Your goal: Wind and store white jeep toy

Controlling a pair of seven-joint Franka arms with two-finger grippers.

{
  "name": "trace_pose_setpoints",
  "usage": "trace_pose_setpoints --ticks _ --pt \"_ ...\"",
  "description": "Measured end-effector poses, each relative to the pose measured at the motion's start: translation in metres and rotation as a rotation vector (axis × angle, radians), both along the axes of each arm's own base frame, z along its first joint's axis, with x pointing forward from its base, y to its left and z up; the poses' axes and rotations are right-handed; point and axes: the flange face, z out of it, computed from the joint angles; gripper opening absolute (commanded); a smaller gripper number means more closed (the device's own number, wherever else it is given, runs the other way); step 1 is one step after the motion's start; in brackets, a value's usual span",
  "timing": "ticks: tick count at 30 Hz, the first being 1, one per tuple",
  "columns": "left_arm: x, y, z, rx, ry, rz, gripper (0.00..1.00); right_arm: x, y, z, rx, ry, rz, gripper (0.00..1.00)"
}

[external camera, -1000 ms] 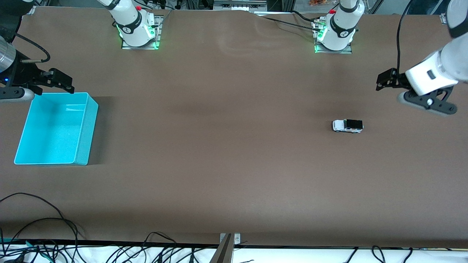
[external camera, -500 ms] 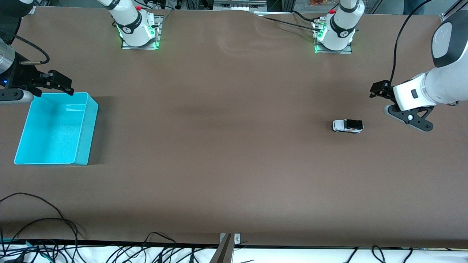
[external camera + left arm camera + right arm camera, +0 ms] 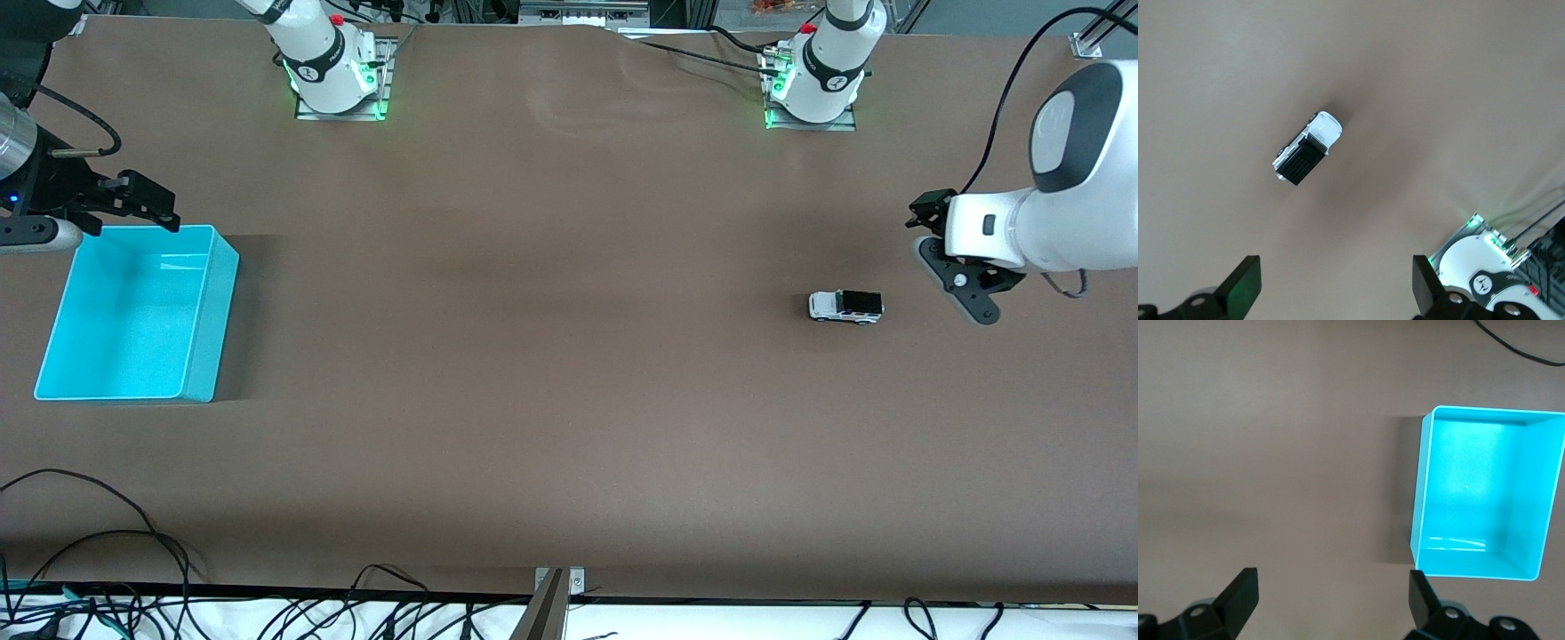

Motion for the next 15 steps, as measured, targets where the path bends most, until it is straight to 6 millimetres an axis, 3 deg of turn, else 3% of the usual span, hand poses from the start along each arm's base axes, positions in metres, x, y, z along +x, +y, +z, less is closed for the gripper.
trace_pose_setpoints --ticks 5,15 --pt "0.000 0.008 -0.020 -0.043 0.001 -0.096 1.00 0.000 0.000 0.000 0.000 0.000 0.000 1.00" --pt "-0.016 0.034 -0.086 -0.122 -0.021 -0.261 1.00 0.000 0.000 0.000 0.000 0.000 0.000 1.00"
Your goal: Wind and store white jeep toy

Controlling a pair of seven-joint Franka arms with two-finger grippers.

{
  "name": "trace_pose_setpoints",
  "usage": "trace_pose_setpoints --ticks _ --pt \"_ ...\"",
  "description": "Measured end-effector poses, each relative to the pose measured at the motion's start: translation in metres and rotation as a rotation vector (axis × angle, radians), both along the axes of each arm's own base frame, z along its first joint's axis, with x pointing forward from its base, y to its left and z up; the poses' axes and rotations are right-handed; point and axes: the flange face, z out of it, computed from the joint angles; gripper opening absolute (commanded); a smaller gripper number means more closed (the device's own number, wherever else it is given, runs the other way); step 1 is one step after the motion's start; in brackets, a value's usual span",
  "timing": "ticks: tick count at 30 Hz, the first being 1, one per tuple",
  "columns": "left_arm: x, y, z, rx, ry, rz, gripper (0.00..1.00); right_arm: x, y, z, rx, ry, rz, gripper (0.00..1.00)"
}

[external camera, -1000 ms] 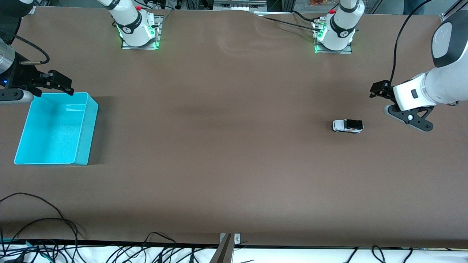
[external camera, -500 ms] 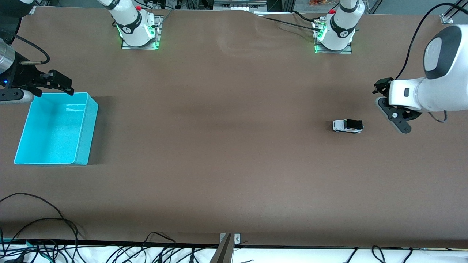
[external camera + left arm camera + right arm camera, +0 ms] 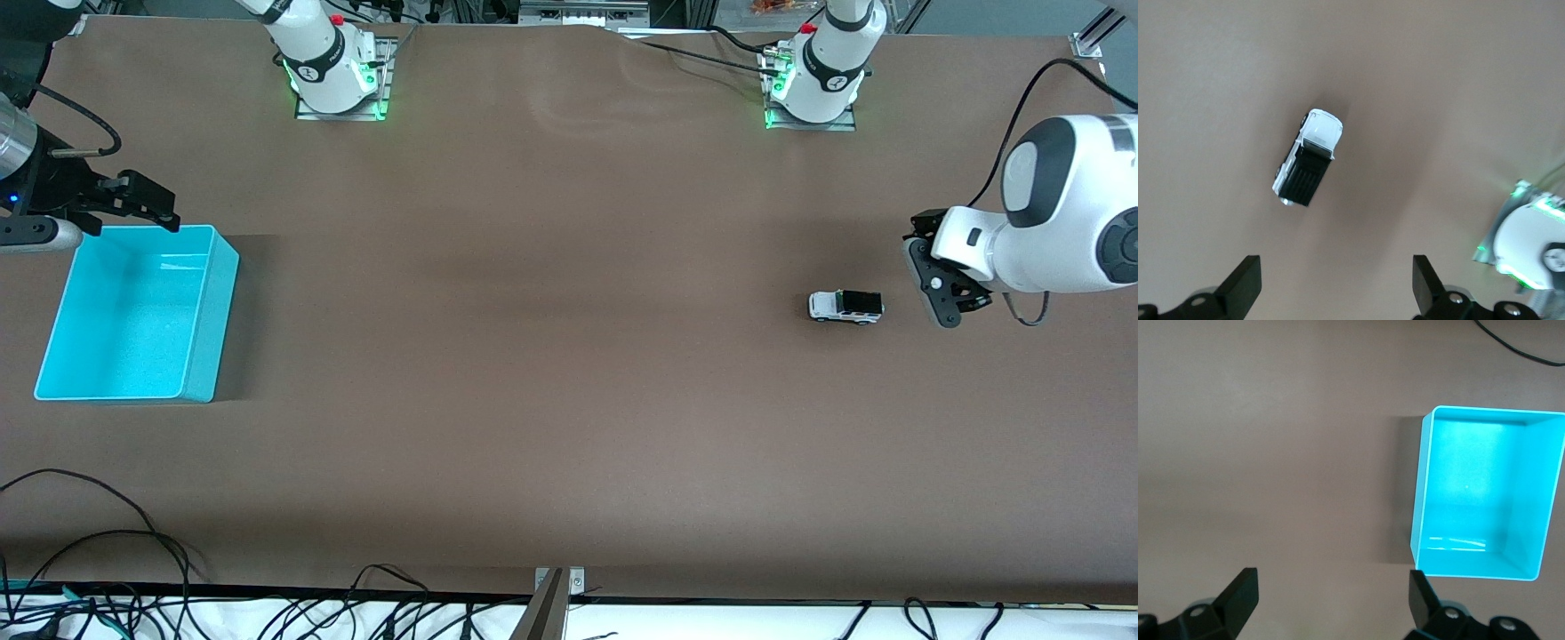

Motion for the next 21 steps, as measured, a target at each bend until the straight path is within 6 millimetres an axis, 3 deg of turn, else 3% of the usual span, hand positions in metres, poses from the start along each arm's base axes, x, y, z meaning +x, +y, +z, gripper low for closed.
trace_pose_setpoints --ticks 3,7,16,21 --pt "-0.013 -0.004 -0.027 -0.035 -0.054 -0.110 1.00 0.000 0.000 0.000 0.000 0.000 0.000 1.00" --pt "-0.019 -0.008 -0.040 -0.054 -0.092 -0.180 1.00 0.000 0.000 0.000 0.000 0.000 0.000 1.00" --pt "-0.044 -0.013 -0.094 -0.097 -0.191 -0.379 1.00 0.000 0.000 0.000 0.000 0.000 0.000 1.00" --pt "-0.053 -0.014 -0.112 -0.105 -0.223 -0.437 1.00 0.000 0.000 0.000 0.000 0.000 0.000 1.00"
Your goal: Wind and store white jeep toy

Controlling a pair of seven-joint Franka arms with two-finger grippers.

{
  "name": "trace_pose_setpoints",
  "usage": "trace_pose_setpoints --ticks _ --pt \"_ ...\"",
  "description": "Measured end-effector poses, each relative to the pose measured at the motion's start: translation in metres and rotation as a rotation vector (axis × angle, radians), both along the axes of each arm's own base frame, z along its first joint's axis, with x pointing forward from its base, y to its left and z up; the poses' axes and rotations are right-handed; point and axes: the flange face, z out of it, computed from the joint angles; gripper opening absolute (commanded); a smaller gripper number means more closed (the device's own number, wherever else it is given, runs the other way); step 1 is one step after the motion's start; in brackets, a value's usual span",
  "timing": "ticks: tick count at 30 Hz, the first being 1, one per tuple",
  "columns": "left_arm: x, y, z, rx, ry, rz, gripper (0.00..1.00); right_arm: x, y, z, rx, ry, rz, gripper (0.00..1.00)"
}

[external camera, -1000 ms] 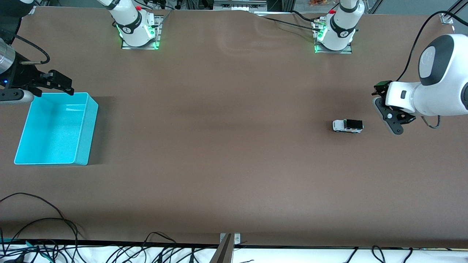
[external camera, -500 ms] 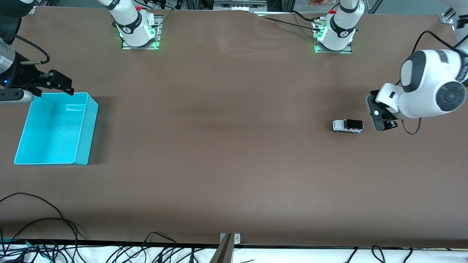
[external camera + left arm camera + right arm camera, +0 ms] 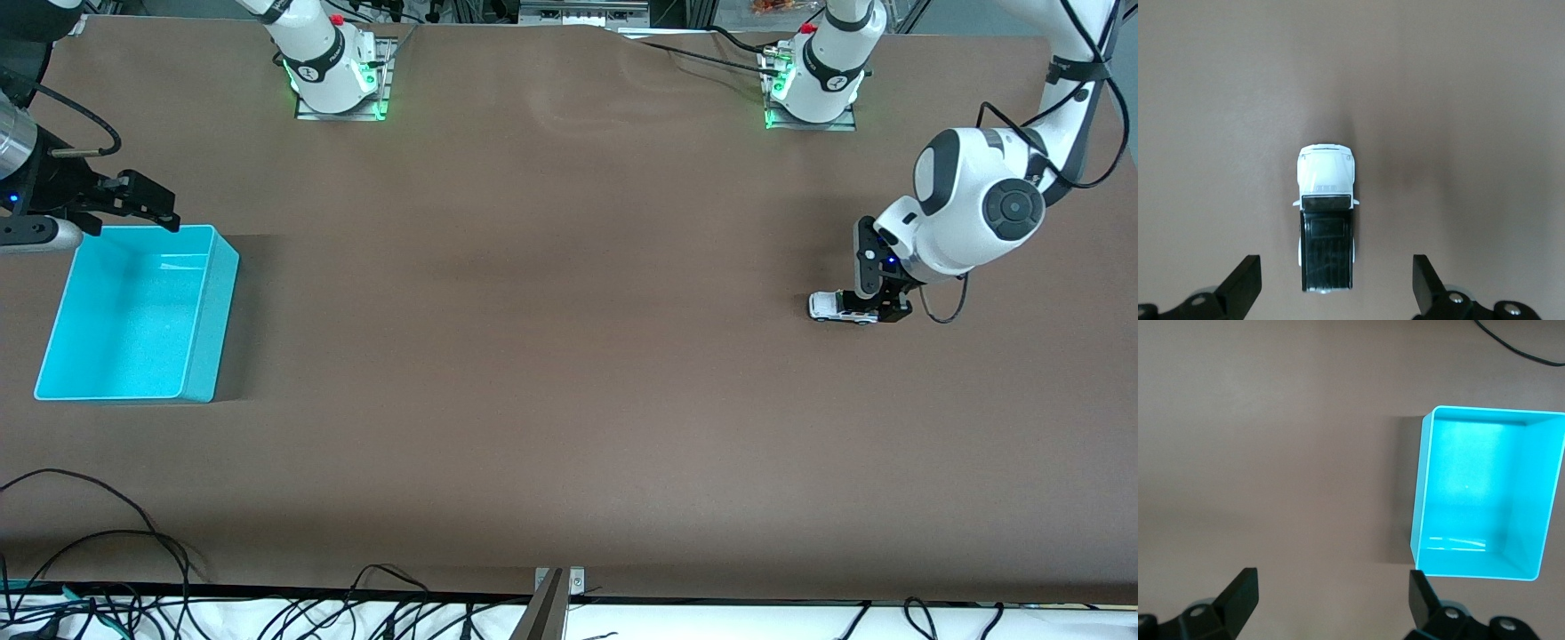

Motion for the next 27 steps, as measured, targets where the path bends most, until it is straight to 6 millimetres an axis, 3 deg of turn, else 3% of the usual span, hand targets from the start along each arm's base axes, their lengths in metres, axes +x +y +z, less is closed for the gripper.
trace_pose_setpoints --ticks 6,15,27 --pt "-0.003 0.001 -0.018 -0.004 -0.006 -0.022 1.00 0.000 0.000 0.000 0.000 0.000 0.000 1.00" --pt "-0.004 0.018 -0.049 -0.007 0.004 0.005 1.00 0.000 0.000 0.000 0.000 0.000 0.000 1.00" --pt "-0.001 0.018 -0.065 -0.009 -0.019 0.003 1.00 0.000 0.000 0.000 0.000 0.000 0.000 1.00"
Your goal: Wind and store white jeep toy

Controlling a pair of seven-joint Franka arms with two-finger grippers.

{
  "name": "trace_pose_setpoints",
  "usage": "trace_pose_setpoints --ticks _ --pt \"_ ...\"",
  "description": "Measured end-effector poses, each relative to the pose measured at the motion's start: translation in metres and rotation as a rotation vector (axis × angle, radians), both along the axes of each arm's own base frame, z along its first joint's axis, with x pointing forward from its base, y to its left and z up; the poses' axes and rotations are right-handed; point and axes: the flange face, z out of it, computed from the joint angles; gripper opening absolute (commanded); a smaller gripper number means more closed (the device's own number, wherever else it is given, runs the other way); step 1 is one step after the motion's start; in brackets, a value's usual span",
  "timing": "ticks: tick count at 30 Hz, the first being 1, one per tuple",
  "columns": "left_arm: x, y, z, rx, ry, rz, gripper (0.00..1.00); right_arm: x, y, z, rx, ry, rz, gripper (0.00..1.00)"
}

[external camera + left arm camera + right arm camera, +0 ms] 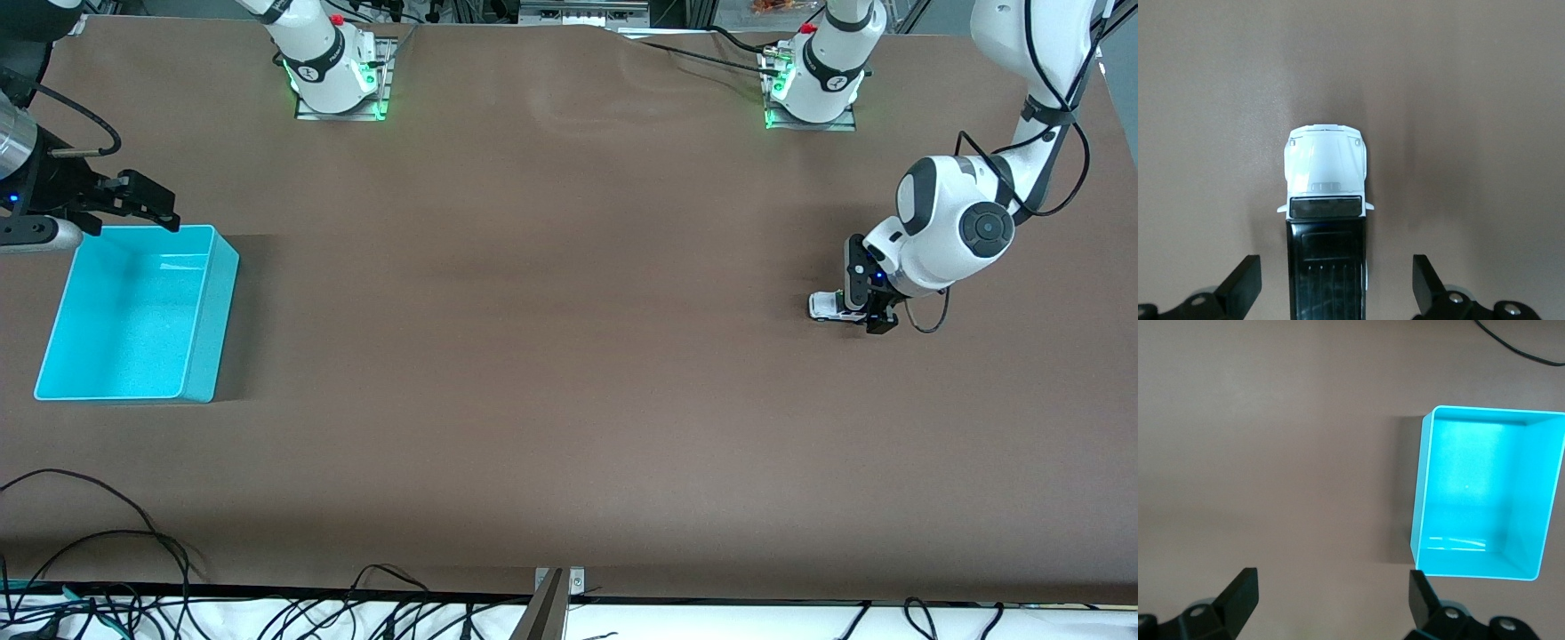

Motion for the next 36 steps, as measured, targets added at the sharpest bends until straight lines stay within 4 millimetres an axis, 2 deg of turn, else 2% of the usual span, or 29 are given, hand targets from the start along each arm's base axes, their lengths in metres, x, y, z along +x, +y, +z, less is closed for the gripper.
trace_pose_setpoints --ticks 4,6,7,9,11,12,14,23,27,36 --pt "-0.001 0.000 -0.005 -0.001 0.006 -0.001 0.99 0.000 0.000 0.000 0.000 0.000 0.000 1.00" --pt "-0.002 -0.001 -0.008 -0.002 0.012 -0.004 0.89 0.000 0.000 0.000 0.000 0.000 0.000 1.00" --pt "-0.002 -0.002 -0.010 -0.003 0.014 -0.007 0.80 0.000 0.000 0.000 0.000 0.000 0.000 1.00" --pt "-0.002 -0.005 -0.012 -0.005 0.016 -0.013 0.52 0.000 0.000 0.000 0.000 0.000 0.000 1.00" --pt "-0.002 -0.008 -0.013 -0.007 0.016 -0.020 0.32 0.000 0.000 0.000 0.000 0.000 0.000 1.00" --pt "-0.002 -0.010 -0.013 -0.009 0.017 -0.024 0.23 0.000 0.000 0.000 0.000 0.000 0.000 1.00" --pt "-0.002 -0.012 -0.014 -0.013 0.019 -0.032 0.13 0.000 0.000 0.000 0.000 0.000 0.000 1.00" --pt "-0.002 -0.011 -0.015 -0.017 0.016 -0.042 0.09 0.000 0.000 0.000 0.000 0.001 0.000 1.00" --pt "-0.002 -0.009 -0.015 -0.017 0.017 -0.038 0.05 0.000 0.000 0.000 0.000 0.001 0.000 1.00" --pt "-0.001 0.012 -0.015 -0.019 0.014 -0.004 0.01 0.000 0.000 0.000 0.000 0.001 0.000 1.00"
